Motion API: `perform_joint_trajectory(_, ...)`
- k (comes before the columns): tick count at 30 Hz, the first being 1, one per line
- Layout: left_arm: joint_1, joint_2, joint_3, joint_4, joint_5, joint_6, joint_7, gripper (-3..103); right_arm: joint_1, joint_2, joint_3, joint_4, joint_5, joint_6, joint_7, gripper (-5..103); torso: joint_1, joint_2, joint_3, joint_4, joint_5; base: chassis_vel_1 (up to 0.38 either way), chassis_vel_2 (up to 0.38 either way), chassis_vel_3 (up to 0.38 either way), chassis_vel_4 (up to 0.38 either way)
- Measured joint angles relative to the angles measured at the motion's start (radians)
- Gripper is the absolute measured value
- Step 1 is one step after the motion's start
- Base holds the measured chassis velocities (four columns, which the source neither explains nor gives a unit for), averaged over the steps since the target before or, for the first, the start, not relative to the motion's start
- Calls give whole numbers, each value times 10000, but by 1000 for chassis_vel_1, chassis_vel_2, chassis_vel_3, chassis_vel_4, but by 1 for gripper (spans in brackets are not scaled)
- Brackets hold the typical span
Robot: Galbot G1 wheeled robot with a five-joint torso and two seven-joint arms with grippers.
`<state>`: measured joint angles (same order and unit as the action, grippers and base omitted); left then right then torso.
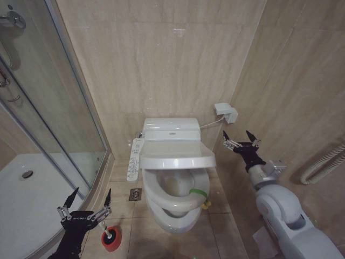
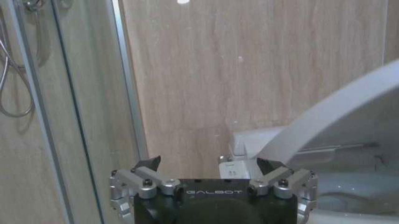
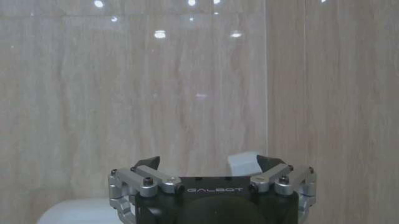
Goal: Open the toilet lid, clean the toilet bowl with a toilet brush, close the toilet lid, and flush.
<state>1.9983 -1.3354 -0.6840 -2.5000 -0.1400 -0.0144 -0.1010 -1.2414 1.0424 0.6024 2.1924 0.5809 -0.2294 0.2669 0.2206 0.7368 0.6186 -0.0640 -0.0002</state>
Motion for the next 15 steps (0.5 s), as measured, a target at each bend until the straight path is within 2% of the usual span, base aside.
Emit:
perform_joint_trajectory(5, 0, -1, 0, 0, 0, 0, 0, 100, -1231, 295, 317, 669, -215, -69, -449, 100, 0, 0, 0, 0, 1, 0, 0, 0, 0)
perform_joint_trajectory(8, 0, -1, 0, 0, 0, 0, 0, 100, -2390, 710, 538, 1515, -596, -124, -854, 100, 0, 0, 0, -1, 1, 0, 0, 0, 0)
perform_joint_trajectory(15, 0, -1, 0, 0, 0, 0, 0, 100, -3765, 1377, 679, 2430, -1369, -122, -1341, 100, -1, 0, 0, 3, 0, 0, 0, 0, 0)
